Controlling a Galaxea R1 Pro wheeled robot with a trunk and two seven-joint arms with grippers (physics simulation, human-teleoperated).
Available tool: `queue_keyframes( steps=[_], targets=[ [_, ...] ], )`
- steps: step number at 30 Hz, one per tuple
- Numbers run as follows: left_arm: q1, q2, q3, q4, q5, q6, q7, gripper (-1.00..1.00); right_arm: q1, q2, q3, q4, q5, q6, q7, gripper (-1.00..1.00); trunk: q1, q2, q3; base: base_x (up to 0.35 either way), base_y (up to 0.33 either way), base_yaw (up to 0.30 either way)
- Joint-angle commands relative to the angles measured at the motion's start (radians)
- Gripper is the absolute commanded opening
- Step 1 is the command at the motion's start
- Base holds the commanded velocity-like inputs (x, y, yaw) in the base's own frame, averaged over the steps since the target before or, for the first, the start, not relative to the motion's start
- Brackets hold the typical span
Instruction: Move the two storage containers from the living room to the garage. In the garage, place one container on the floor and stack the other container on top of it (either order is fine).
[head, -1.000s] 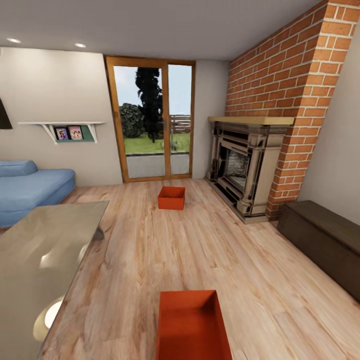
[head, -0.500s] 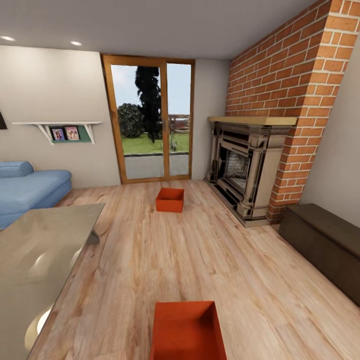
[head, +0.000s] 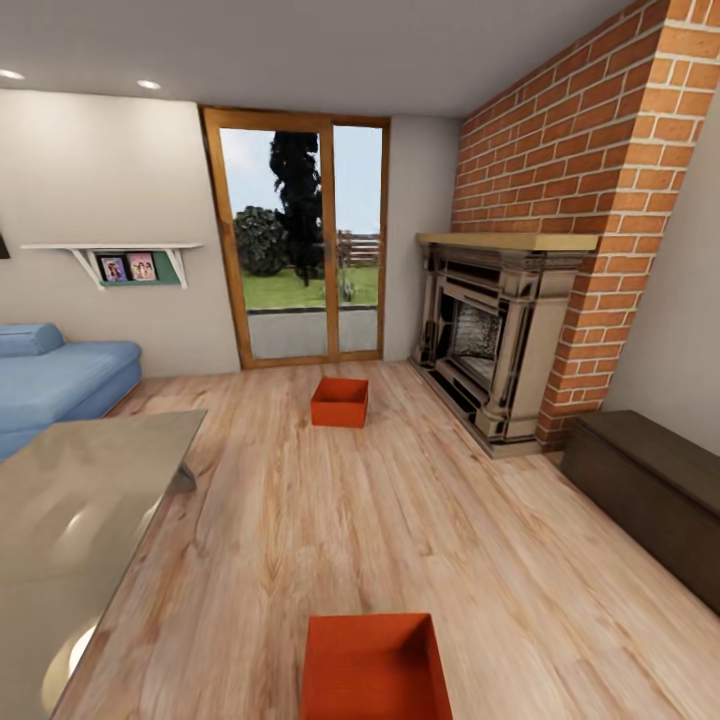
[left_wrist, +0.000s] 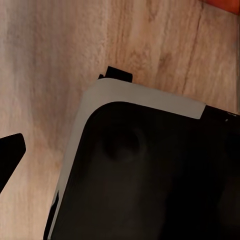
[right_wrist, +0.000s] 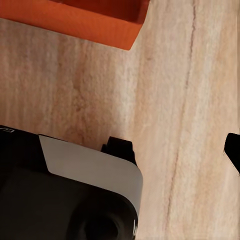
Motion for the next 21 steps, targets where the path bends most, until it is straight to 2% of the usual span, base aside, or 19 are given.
queue_keyframes(
  steps=[1, 7, 21],
  targets=[
    [0.000, 0.000, 0.000, -0.001, 0.007, 0.002, -0.004, 1.00, -0.001, 0.001, 0.008, 0.002, -0.009, -0.003, 0.000, 1.00, 0.000, 0.000, -0.001, 0.285, 0.000, 0.000],
    [0.000, -0.001, -0.001, 0.001, 0.007, 0.002, -0.003, 1.00, -0.001, 0.001, 0.008, 0.002, -0.009, -0.003, 0.000, 1.00, 0.000, 0.000, -0.001, 0.220, 0.000, 0.000],
    [0.000, -0.002, 0.000, -0.004, 0.007, 0.003, 0.000, 1.00, -0.001, 0.001, 0.008, 0.002, -0.009, -0.003, 0.000, 1.00, 0.000, 0.000, -0.001, 0.018, 0.000, 0.000]
  ],
)
